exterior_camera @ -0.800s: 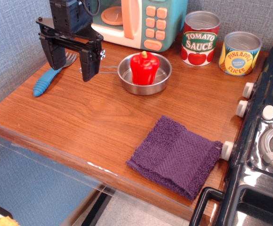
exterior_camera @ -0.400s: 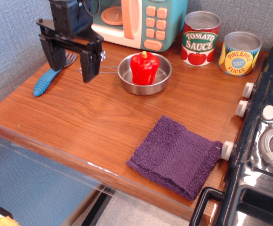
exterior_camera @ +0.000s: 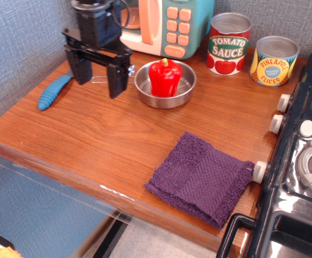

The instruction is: Pick up the red pepper from the pot and place it behind the purple cloth

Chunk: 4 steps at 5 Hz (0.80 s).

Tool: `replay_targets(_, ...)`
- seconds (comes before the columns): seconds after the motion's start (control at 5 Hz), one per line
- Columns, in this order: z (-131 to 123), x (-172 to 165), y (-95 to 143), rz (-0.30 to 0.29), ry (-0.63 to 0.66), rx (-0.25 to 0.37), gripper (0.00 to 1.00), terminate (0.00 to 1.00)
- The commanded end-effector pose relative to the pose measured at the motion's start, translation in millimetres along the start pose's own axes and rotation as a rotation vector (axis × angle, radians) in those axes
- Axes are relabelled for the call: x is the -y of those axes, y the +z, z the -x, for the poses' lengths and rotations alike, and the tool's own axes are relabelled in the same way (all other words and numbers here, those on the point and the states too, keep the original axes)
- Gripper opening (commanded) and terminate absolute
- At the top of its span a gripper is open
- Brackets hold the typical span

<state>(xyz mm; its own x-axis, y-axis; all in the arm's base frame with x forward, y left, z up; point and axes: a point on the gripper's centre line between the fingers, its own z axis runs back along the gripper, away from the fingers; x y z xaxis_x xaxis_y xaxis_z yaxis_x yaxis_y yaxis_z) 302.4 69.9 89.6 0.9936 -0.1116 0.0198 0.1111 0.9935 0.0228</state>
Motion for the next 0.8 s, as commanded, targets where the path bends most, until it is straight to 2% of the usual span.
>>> replay_targets(0.0,-59.0,8.7,6.6,-0.045,-0.025,0.083,1.0,0.0)
replay_targets(0.4,-93.0,19.4,-4.1,-0.036,-0.01,0.108,1.0,0.0)
replay_targets(0.6,-100.9,29.3,-1.8,-0.006,-0.002,0.143,1.0,0.0)
